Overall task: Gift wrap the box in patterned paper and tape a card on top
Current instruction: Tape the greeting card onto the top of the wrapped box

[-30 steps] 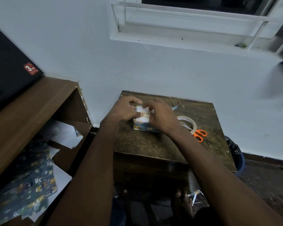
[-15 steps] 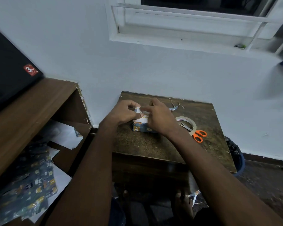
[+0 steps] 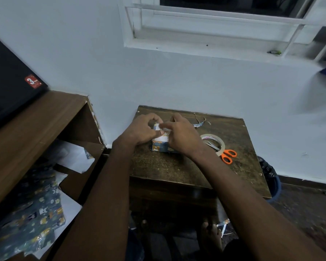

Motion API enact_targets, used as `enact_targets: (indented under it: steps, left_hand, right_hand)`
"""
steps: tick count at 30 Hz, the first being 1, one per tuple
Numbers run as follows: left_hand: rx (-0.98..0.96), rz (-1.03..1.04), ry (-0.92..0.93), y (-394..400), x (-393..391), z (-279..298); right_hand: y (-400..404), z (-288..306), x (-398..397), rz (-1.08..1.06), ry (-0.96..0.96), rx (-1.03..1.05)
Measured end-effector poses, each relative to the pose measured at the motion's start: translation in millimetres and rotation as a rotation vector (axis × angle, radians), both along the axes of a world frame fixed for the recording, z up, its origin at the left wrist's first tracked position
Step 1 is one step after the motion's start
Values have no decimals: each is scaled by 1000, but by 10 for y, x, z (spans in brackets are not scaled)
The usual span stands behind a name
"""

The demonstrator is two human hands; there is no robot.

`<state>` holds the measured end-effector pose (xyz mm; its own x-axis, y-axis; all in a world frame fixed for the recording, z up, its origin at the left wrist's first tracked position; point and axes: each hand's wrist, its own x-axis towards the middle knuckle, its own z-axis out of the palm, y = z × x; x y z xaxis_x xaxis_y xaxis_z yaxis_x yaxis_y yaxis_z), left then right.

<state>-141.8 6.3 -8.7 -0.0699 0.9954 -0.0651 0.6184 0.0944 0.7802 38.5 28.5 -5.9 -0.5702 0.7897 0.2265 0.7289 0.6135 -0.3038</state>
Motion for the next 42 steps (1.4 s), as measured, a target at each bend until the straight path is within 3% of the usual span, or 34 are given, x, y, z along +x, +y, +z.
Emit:
enact_targets:
  steps: [17,21,24,26,29,34,39,42]
  left_hand:
    - [-33,30,151,34,28,-18]
    - [187,60,431,-5,294,160]
    - [405,-12,350,-52,741,300]
    - [419,-90,274,-57,1006,258]
    - [394,-155,252,-9,1222,173]
    - [300,-177,256,97,1374,74]
    - [288,-225,240,147,1584,18]
    - [320,-178,164,159,1730,25]
  right_hand:
    - [44,-29,19,17,23,-17]
    - [72,106,155,57,241,-129]
    - [89,187,401,-78,428,-170]
    - [121,219,637,-186,396,-144]
    - [172,266,1075,-258,110,-208]
    - [79,36,1370,-195,-231,-321]
    - [48,62,1432,-159,-167,-214]
    - [140,158,1590,-156,19,-259]
